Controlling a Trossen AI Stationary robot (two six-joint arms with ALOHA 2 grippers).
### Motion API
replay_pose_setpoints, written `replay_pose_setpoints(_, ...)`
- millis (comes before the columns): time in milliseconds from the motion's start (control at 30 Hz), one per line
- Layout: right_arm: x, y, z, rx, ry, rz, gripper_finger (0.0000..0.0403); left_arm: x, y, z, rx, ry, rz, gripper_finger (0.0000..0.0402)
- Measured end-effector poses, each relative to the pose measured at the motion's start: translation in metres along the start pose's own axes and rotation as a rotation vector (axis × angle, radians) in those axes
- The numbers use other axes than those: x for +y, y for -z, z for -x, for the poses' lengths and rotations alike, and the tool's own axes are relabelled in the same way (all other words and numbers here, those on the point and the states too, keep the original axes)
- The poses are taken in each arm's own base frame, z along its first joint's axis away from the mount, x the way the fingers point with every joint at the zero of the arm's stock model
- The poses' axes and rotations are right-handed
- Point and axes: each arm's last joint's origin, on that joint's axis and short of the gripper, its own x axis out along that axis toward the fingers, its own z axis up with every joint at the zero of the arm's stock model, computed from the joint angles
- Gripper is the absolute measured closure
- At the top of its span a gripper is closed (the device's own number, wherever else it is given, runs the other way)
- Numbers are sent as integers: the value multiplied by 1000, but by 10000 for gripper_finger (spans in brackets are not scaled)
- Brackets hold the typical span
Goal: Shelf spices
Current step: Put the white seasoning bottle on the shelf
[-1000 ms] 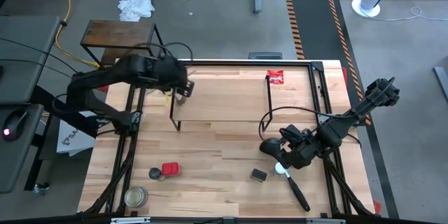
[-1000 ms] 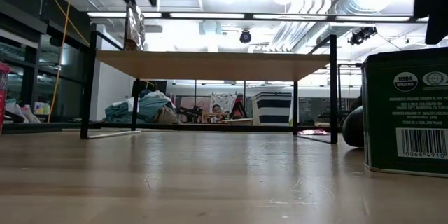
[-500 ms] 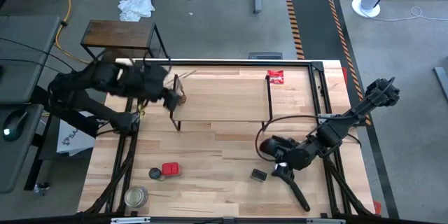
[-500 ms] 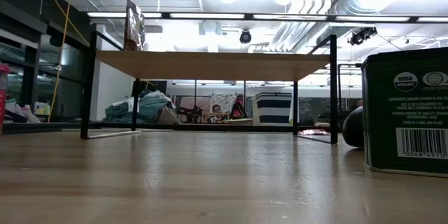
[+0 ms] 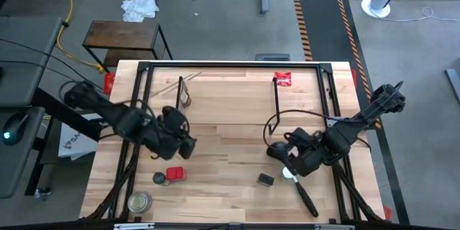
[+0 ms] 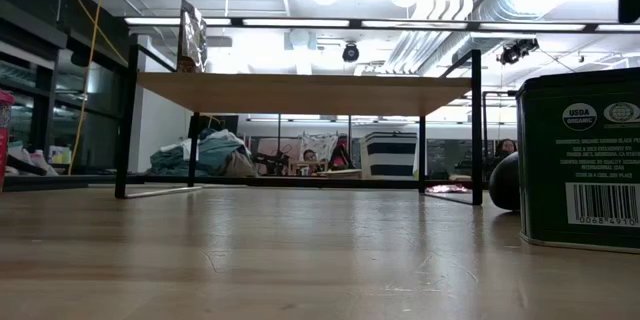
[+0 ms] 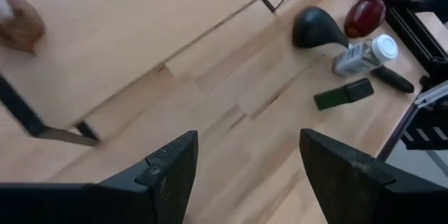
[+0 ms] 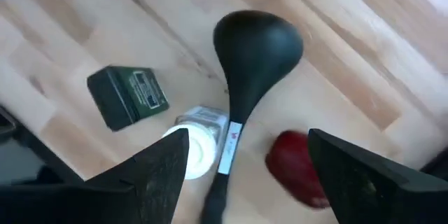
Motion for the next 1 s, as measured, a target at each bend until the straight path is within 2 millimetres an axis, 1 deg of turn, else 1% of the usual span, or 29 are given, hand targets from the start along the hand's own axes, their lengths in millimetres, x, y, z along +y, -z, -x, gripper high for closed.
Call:
replay_pose_setpoints(100, 11, 2, -7, 63, -6, -74, 114, -6, 8, -10, 0, -13, -3, 156)
replay_pose_setpoints(200, 21, 8, -24, 116, 48, -95, 114, -11, 11, -16, 0, -3, -4, 156)
replay_pose_setpoints(300, 29, 11, -38, 127, 88, -115, 114, -11, 11, -17, -2, 4, -2, 156)
replay_pose_setpoints(400, 37, 11, -47, 127, 72, -146, 114, -12, 11, -17, -5, 7, 0, 156)
replay_pose_setpoints(500, 42, 13, -56, 132, 95, -184, 114, -12, 11, -17, -5, 11, 2, 156)
replay_pose_setpoints(633, 47, 16, -69, 144, 134, -182, 114, -13, 11, -17, -6, 14, 4, 156)
replay_pose_setpoints(733, 53, 18, -79, 151, 130, -170, 114, -13, 11, -17, -7, 15, 4, 156)
replay_pose_setpoints(1000, 60, 22, -100, 185, 178, -127, 114, -13, 11, -17, -7, 16, 5, 156)
